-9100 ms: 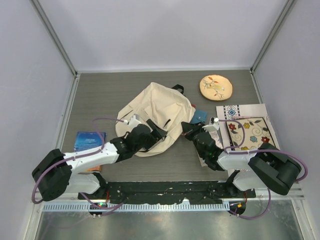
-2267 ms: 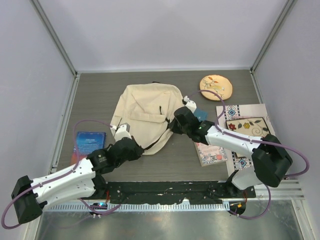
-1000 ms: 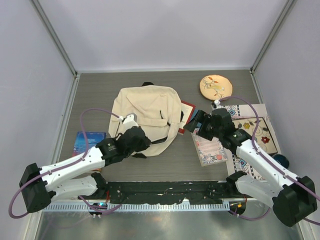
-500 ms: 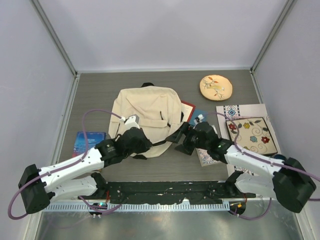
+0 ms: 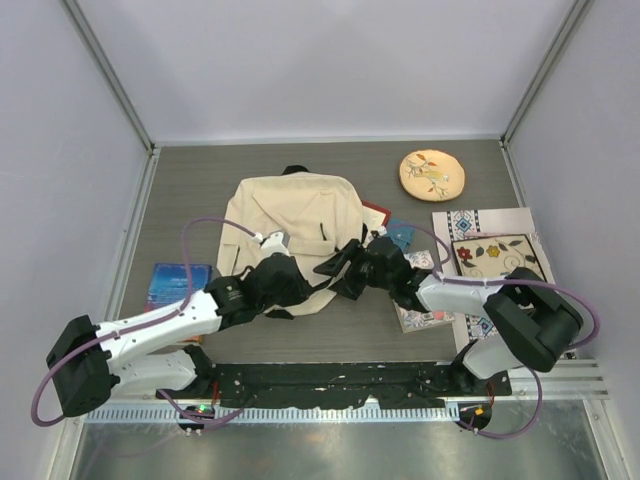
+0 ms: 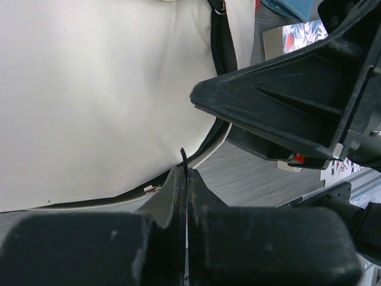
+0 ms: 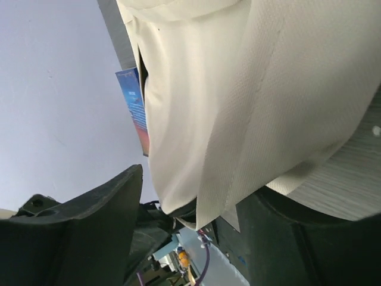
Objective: Pack the student bag
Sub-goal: Unzip the student bag at the center of the board.
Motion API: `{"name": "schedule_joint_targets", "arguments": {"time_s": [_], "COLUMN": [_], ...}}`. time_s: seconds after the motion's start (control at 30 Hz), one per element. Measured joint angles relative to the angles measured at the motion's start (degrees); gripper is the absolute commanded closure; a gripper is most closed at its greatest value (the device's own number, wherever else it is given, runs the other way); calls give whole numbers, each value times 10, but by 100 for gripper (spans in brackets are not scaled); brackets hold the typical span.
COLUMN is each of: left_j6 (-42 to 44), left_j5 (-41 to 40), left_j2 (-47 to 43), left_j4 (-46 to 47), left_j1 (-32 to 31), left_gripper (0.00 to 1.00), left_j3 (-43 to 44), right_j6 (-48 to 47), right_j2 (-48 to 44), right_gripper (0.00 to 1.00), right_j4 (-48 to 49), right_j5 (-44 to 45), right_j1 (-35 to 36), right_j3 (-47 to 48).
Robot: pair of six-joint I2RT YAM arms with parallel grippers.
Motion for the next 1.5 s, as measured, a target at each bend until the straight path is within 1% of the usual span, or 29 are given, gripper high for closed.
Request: {"name": "schedule_joint_targets", "arguments": {"time_s": [0.03, 0.07, 0.1, 0.17, 0.23, 0.4, 0.57, 0.8, 0.97, 1.0, 1.03, 1.1, 1.13, 1.17, 1.23, 1.33, 1.43, 1.5], "left_j6": [0, 0, 1, 3, 6, 8, 0, -50, -70, -70, -70, -66, -65, -60, -55, -51, -47, -42], "left_j5": [1, 1, 2, 3, 3, -14, -63, -132, -143, -141, -139, -131, -126, -120, -108, -90, -80, -76], "left_j2": [2, 6, 9, 16, 22, 14, -29, -113, -168, -174, -175, -167, -155, -137, -109, -59, -33, -26], "left_j4": [2, 4, 5, 4, -2, -32, -84, -160, -163, -158, -153, -135, -125, -113, -102, -82, -61, -55], "left_j1": [0, 0, 0, 0, 0, 0, 0, 0, 0, 0, 0, 0, 0, 0, 0, 0, 0, 0], "left_gripper": [100, 100, 100, 100, 100, 100, 100, 100, 100, 100, 100, 100, 100, 100, 100, 100, 100, 100], "left_j3": [0, 0, 0, 0, 1, 9, 8, -22, -44, -50, -54, -61, -61, -61, -61, -57, -56, -52], "right_j6": [-1, -3, -3, -1, 1, -7, -41, -154, -227, -237, -244, -261, -269, -276, -287, -302, -301, -291], "right_j2": [8, 16, 23, 35, 39, 39, 41, 63, 80, 86, 91, 102, 105, 106, 103, 70, -8, -59], "right_gripper": [56, 77, 85, 96, 99, 99, 99, 99, 98, 97, 89, 68, 47, 39, 27, 24, 24, 24], "right_j4": [6, 12, 16, 16, 16, 14, -13, -126, -198, -209, -217, -233, -242, -252, -265, -276, -299, -302], "right_j5": [-2, -5, -7, -11, -15, -28, -50, -65, -63, -63, -63, -63, -61, -55, -36, -1, 28, 30], "right_j1": [0, -1, -2, -7, -15, -45, -75, -85, -84, -84, -84, -87, -91, -96, -110, -130, -139, -137], "right_j3": [5, 8, 9, 9, 8, 9, 26, 143, 211, 220, 227, 236, 236, 236, 235, 213, 166, 135]}}
